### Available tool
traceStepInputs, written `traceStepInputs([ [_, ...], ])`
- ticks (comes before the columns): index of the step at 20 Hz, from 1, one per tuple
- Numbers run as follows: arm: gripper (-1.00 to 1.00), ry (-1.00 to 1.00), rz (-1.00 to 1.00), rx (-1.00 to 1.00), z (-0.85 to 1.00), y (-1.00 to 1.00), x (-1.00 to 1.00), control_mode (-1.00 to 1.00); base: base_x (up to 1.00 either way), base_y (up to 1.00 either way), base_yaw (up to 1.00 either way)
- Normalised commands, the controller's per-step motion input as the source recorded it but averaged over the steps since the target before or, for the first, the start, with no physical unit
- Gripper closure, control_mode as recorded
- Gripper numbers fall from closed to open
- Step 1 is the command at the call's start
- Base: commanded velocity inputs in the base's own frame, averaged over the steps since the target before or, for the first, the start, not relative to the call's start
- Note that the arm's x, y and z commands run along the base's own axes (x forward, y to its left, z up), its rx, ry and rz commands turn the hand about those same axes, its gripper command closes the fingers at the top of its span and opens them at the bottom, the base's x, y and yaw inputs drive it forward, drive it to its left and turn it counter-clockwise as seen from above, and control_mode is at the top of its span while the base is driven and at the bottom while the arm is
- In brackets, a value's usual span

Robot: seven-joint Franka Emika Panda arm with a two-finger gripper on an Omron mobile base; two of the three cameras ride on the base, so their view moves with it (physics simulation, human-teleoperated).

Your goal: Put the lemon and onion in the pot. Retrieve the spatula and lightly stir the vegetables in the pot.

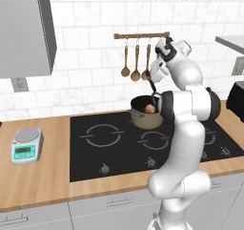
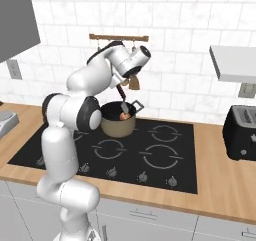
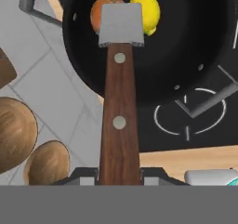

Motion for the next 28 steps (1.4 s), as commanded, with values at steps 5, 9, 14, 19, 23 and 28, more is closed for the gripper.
traceStepInputs([
  [5,1.00,0.17,-0.02,0.03,-0.38,0.00,0.00,-1.00,0.00,0.00,0.00],
  [9,1.00,0.04,0.00,0.03,-0.49,-0.05,0.01,-1.00,0.00,0.00,0.00],
  [14,1.00,0.01,0.05,0.04,-0.54,0.01,0.14,-1.00,0.00,0.00,0.00],
  [19,1.00,0.00,0.23,0.16,-0.38,0.16,0.16,-1.00,0.00,0.00,0.00],
  [23,1.00,0.00,0.29,0.32,-0.01,0.39,0.00,-1.00,0.00,0.00,0.00],
  [28,1.00,0.01,0.29,0.38,0.03,0.49,0.00,-1.00,0.00,0.00,0.00],
])
